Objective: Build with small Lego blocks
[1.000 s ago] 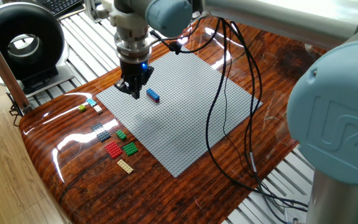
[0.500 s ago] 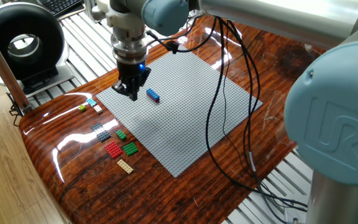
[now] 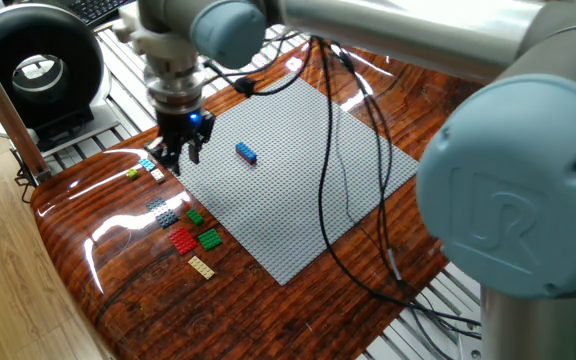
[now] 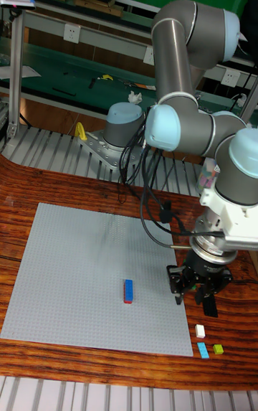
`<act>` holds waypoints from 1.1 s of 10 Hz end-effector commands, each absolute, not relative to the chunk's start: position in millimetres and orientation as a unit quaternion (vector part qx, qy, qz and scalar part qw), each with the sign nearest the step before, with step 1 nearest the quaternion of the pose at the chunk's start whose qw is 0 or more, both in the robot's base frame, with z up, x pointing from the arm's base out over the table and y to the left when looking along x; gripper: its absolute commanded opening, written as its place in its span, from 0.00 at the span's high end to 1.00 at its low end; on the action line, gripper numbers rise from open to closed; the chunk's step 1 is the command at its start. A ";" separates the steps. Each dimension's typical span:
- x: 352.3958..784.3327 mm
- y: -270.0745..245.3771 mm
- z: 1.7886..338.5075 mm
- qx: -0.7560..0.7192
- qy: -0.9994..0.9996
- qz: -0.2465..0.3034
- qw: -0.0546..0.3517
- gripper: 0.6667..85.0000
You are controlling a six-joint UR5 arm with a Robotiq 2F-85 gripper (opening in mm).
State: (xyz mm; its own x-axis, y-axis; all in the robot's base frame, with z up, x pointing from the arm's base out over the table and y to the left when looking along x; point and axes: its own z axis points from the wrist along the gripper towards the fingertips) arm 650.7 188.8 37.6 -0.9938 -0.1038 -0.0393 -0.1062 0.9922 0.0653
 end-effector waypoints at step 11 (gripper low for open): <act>683.5 217.8 29.8 -0.033 0.998 0.042 0.023 0.49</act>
